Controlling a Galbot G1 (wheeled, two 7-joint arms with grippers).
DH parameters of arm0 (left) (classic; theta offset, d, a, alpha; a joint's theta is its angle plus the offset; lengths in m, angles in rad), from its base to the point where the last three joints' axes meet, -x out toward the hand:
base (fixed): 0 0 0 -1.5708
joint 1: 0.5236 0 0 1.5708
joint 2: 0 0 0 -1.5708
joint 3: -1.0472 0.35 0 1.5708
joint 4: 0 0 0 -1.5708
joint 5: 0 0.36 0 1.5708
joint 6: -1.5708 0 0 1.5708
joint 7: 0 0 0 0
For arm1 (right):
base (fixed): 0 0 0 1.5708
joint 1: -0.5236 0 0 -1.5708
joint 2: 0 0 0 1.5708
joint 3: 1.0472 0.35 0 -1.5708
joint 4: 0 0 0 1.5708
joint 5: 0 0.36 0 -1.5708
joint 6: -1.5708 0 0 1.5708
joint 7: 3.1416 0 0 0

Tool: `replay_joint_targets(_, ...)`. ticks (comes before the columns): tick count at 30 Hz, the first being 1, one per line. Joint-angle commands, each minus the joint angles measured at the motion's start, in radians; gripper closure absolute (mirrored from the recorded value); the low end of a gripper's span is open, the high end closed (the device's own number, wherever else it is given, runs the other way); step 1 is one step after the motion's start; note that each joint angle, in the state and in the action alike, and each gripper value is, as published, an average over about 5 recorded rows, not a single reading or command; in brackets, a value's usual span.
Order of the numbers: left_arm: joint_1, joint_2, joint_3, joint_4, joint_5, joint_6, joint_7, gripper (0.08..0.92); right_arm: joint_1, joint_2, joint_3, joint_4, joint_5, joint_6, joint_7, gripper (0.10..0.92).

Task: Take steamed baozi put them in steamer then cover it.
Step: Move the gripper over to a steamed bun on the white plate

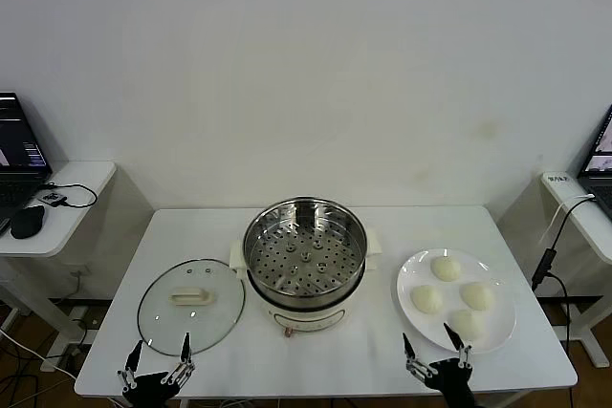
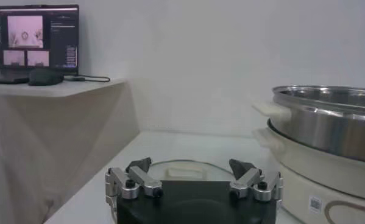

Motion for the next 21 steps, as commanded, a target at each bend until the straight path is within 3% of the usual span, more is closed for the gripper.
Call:
replay_joint_targets(1, -0.020, 0.017, 0.003, -0.027, 0.013, 0.014, -0.006, 0.177, 0.155, -0.165, 0.161, -0.046, -0.306, -0.053, -0.003, 0.203)
replay_joint_targets(11, -0.051, 0.019, 0.000, -0.023, 0.049, 0.018, -0.012, 0.177, 0.384, -0.436, 0.166, -0.201, -0.472, -0.093, -0.167, 0.202)
replay_joint_targets(21, -0.049, 0.013, -0.003, -0.025, 0.075, 0.008, -0.012, 0.177, 0.695, -0.741, -0.095, -0.406, -0.428, -0.048, -0.457, 0.203)
